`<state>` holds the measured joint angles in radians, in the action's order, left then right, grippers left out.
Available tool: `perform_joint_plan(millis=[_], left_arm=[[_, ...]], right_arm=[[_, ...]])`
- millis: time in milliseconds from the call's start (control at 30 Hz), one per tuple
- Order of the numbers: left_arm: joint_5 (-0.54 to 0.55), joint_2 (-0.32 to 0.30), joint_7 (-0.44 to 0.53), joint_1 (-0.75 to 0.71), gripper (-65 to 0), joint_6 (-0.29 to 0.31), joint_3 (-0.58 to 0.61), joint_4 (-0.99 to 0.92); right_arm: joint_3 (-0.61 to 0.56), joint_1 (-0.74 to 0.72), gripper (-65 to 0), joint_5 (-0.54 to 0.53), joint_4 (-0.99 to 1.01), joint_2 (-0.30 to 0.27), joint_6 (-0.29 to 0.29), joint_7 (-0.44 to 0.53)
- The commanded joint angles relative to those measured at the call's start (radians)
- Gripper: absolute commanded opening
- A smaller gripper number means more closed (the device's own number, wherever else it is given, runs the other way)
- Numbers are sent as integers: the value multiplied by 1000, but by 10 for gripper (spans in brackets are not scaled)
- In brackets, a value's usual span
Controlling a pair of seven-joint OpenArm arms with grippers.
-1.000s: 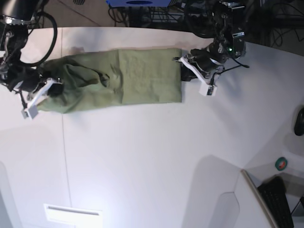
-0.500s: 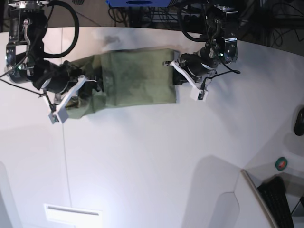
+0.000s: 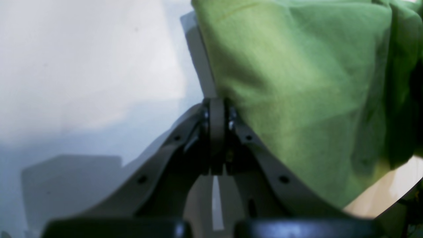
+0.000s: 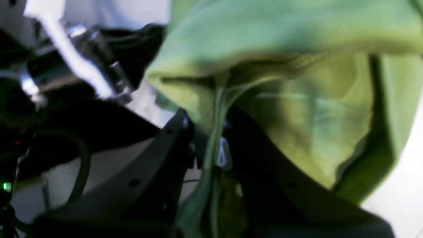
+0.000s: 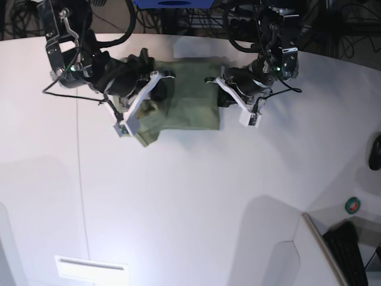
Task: Layout the t-shirt on the table in an organized manner, then fold the t-shirt properly
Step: 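Fold the strip end held by the right gripper over toward the left gripper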
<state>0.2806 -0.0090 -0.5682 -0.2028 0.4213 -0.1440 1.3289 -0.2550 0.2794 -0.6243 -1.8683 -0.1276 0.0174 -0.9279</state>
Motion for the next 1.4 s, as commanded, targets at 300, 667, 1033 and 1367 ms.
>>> perform_joint_plan(millis=[300,667,1033,1367], left_arm=[[1,-4,3,1,-650,3,5,11],[1,-6,0,-2,-650,3,5,11],[1,-6,0,-4,-650,3,5,11],[1,-7,-2,-5,-650,3,7,11]], right_arm=[[-22,-88,-650,-13,60,-5,0,40],[-146,-139,-650,70,144,13,0,66],[-151,-153,-650,117,207,46,0,65],[-186,-193,-650,117,238,64,0,62]])
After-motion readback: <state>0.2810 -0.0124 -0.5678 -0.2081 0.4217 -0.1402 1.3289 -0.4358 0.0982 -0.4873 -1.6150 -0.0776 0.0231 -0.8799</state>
